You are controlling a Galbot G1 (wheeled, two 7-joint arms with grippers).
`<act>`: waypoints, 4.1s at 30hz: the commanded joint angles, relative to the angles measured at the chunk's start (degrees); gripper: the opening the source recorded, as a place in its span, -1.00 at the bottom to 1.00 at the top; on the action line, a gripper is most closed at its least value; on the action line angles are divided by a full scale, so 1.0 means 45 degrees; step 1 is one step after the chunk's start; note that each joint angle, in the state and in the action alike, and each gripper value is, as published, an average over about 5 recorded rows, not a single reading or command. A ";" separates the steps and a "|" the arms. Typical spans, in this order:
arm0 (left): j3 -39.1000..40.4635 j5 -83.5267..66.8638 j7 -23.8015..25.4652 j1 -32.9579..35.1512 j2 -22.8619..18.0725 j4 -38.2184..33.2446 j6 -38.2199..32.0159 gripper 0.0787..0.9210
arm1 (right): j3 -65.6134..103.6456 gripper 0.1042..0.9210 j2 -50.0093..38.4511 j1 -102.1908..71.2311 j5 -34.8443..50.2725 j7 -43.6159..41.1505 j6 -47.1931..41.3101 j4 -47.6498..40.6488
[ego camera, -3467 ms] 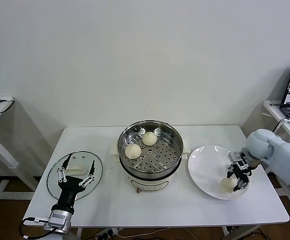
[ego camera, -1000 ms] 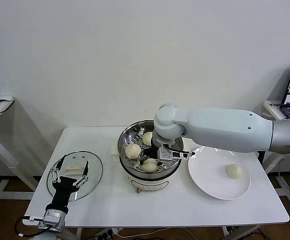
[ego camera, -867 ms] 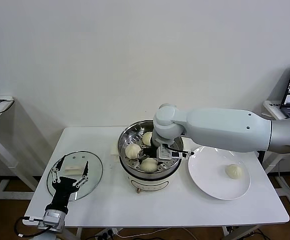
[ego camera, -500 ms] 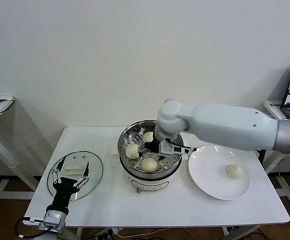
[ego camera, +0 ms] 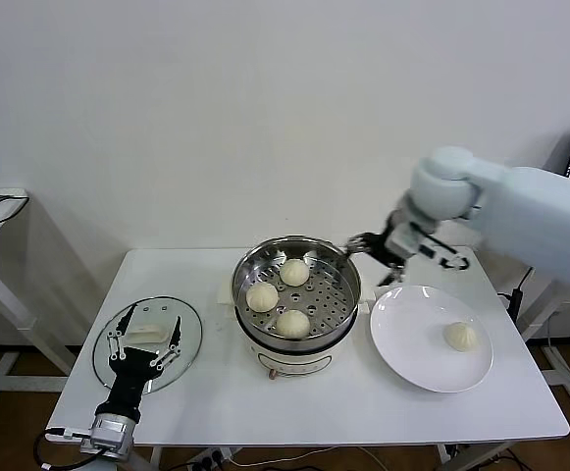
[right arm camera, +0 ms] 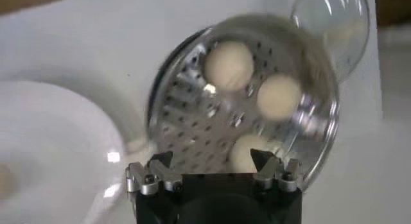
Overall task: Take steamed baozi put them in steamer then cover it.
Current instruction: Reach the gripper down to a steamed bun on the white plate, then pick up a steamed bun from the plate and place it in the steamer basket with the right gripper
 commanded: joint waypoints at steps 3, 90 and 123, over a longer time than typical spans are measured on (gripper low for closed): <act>0.0055 0.0045 -0.0005 0.0058 0.0001 -0.0096 -0.0056 0.77 | 0.4361 0.76 -0.2795 -0.5250 -0.1208 -0.1857 -0.2631 -0.2299; 0.0410 0.0337 -0.0189 0.0075 -0.0068 -0.0162 -0.0142 0.77 | 0.8878 0.45 -0.1438 -0.9057 -0.1769 -0.0234 -0.3537 -0.4495; 0.0332 0.0243 0.0011 -0.0301 0.0070 0.0342 -0.0395 0.77 | -0.4180 0.45 0.2738 0.4379 0.8358 0.0850 -0.8855 0.0216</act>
